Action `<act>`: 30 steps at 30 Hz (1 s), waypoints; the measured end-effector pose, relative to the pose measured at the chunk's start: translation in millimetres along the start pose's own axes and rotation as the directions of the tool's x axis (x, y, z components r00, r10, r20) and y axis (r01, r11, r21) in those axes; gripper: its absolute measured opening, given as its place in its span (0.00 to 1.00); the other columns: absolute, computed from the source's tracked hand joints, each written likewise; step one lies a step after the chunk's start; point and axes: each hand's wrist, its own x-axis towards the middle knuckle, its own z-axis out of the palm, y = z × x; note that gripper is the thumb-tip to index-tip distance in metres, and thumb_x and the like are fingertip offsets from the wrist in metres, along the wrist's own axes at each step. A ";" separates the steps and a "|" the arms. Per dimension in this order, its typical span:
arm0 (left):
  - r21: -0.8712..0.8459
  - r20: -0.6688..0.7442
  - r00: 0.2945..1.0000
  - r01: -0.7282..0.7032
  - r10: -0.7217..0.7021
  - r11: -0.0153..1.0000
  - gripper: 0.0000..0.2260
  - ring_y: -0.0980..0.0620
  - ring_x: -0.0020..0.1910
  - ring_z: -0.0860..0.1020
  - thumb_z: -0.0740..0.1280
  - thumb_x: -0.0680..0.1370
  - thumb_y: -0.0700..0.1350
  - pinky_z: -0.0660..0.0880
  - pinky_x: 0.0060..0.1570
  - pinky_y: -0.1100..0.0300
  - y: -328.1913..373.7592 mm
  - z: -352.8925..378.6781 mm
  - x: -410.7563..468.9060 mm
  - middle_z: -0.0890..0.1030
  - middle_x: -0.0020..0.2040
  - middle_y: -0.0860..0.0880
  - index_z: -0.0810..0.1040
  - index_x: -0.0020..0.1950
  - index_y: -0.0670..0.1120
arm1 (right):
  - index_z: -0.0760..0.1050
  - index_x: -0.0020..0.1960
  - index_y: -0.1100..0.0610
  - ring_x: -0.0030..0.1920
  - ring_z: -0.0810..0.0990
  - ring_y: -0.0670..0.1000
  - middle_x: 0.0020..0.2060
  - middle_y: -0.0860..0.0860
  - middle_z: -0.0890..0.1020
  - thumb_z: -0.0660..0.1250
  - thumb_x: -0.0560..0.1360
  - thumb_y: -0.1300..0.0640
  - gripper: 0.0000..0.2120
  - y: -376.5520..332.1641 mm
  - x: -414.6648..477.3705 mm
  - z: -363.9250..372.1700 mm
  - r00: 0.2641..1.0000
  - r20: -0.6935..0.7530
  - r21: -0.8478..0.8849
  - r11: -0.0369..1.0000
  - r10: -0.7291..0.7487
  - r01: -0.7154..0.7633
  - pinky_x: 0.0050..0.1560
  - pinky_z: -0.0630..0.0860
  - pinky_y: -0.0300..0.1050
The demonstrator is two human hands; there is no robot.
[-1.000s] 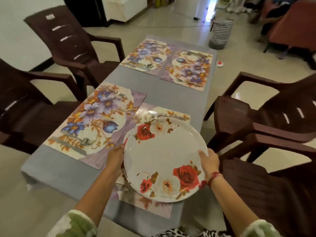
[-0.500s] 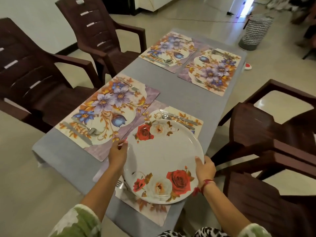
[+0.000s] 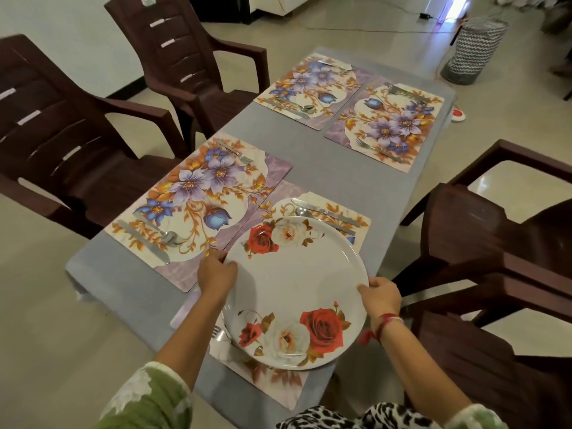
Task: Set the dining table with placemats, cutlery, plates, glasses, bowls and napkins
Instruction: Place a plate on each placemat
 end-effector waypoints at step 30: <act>-0.342 -0.001 0.999 -0.045 0.047 0.939 0.04 0.49 0.45 0.79 0.70 0.74 0.43 0.76 0.45 0.57 63.8 -13.7 -26.7 0.83 0.46 0.47 0.82 0.48 0.47 | 0.76 0.40 0.63 0.31 0.70 0.51 0.30 0.54 0.72 0.62 0.79 0.54 0.15 -49.1 29.6 -55.3 0.995 0.005 0.073 0.992 -0.105 0.104 0.33 0.68 0.41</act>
